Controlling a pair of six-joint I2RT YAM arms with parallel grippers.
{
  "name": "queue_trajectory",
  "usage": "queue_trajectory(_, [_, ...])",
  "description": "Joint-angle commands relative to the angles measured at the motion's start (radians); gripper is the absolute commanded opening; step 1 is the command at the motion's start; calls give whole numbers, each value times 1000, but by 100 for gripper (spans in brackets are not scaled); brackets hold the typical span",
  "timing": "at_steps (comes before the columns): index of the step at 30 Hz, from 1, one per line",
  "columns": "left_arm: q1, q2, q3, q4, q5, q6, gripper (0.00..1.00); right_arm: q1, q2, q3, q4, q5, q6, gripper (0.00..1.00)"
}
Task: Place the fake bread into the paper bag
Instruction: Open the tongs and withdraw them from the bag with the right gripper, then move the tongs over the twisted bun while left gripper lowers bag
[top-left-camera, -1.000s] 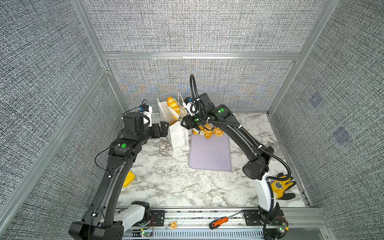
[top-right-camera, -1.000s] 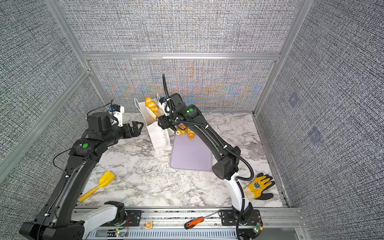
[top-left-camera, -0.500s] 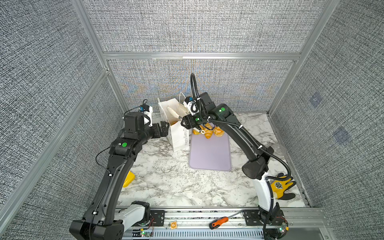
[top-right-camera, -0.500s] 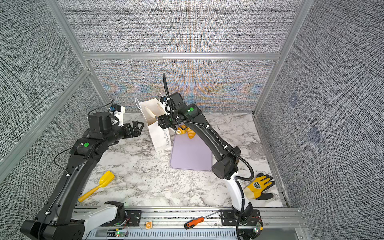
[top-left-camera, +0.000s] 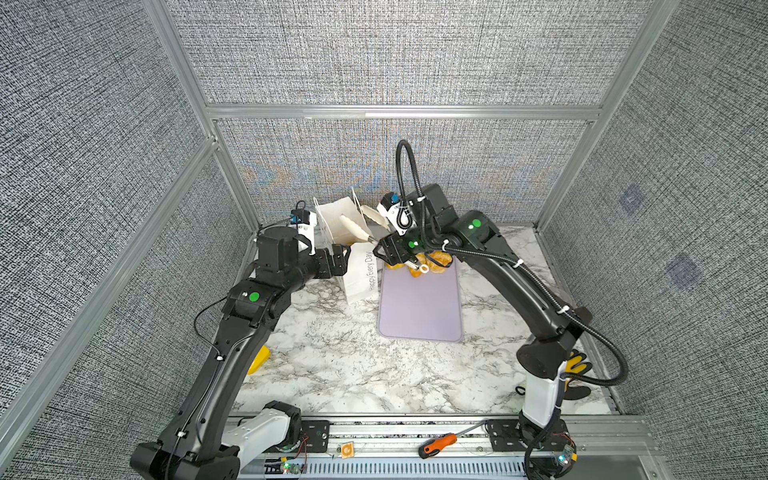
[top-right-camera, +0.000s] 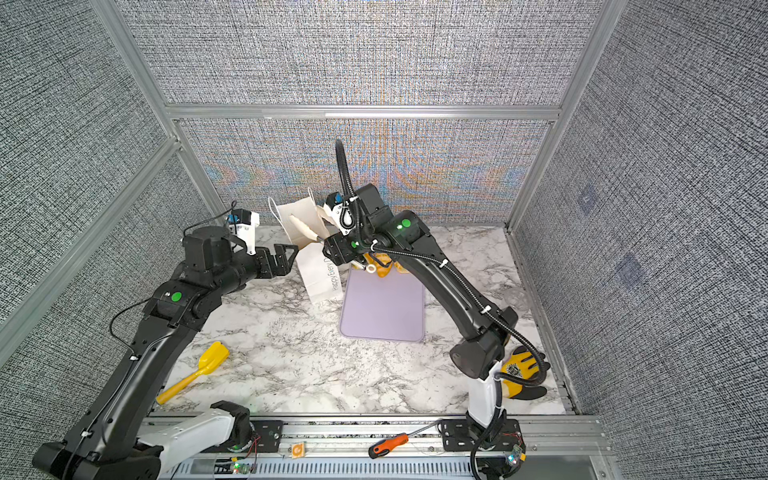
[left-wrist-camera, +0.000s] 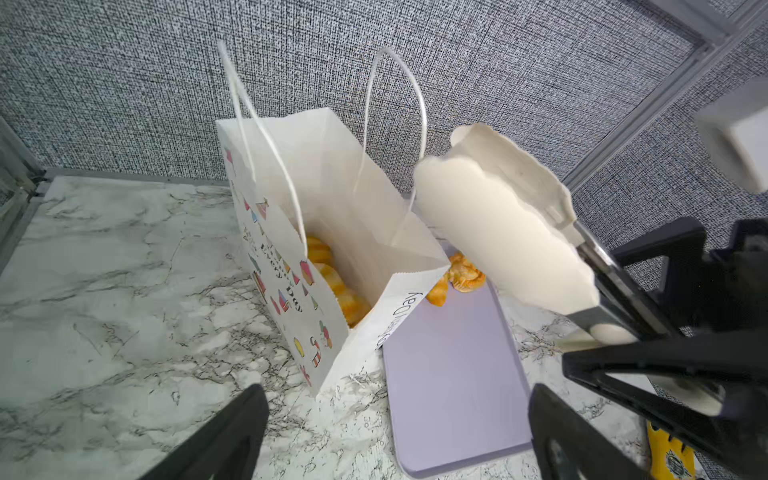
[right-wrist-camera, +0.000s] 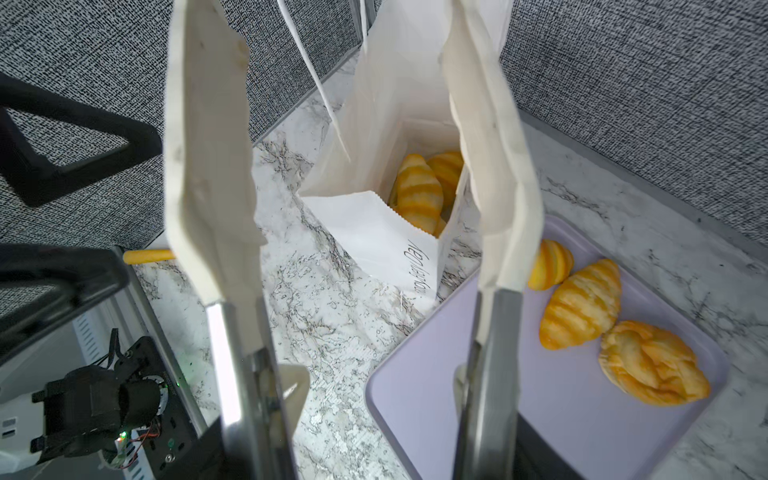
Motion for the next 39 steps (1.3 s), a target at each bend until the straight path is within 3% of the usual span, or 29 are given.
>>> queue_trajectory(1, [-38, 4, 11, 19, -74, -13, 99, 1, -59, -72, 58, 31, -27, 71])
queue_trajectory(13, [-206, 88, 32, 82, -180, -45, 99, -82, -235, -294, 75, 65, -41, 71])
queue_trajectory(21, [-319, 154, 25, 163, -248, -75, 99, -205, -301, -411, 56, 50, -61, 71])
queue_trajectory(32, [-436, 234, 0, 241, -319, -144, 99, -395, -272, -537, 31, 86, -83, 71])
queue_trajectory(39, [-466, 337, 0, 322, -285, -195, 99, -468, -192, -590, 9, 97, -80, 71])
